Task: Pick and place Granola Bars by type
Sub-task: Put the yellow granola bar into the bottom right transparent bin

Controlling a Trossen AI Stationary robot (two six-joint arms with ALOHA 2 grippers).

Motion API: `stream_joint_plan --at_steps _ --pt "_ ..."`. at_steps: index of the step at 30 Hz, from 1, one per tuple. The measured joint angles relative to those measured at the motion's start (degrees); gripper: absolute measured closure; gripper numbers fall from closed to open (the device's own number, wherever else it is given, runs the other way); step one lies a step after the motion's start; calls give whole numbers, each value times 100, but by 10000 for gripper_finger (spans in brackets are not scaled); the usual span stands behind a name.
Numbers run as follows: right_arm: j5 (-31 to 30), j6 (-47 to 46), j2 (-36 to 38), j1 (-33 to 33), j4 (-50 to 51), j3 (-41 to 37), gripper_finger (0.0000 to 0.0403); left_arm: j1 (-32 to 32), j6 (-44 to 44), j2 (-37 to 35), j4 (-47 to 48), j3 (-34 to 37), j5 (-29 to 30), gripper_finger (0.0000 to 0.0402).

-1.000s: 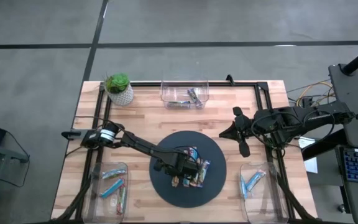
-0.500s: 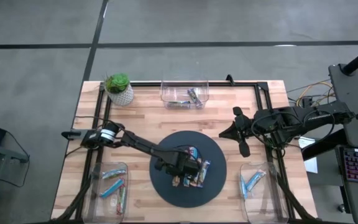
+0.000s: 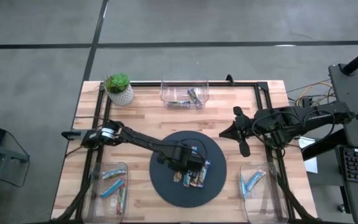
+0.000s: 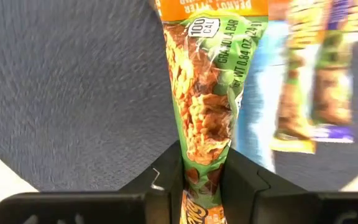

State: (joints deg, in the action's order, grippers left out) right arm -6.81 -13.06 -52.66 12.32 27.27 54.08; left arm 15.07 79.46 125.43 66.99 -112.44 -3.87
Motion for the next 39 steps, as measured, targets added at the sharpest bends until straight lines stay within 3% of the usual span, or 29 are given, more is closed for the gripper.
stream_joint_plan --at_steps 7,20,30,39 --pt "-57 -1 307 2 -2 0 394 -66 -663 -7 403 -886 517 335" --pt "-271 -549 1433 2 334 2 394 -94 -2234 -11 258 -2262 1251 335" --pt "-597 -732 1962 4 605 2 394 -98 -3001 -37 -1104 -2246 924 335" --pt "-1141 -657 1995 4 649 2 394 -184 -3523 -42 -2152 -2247 535 335"
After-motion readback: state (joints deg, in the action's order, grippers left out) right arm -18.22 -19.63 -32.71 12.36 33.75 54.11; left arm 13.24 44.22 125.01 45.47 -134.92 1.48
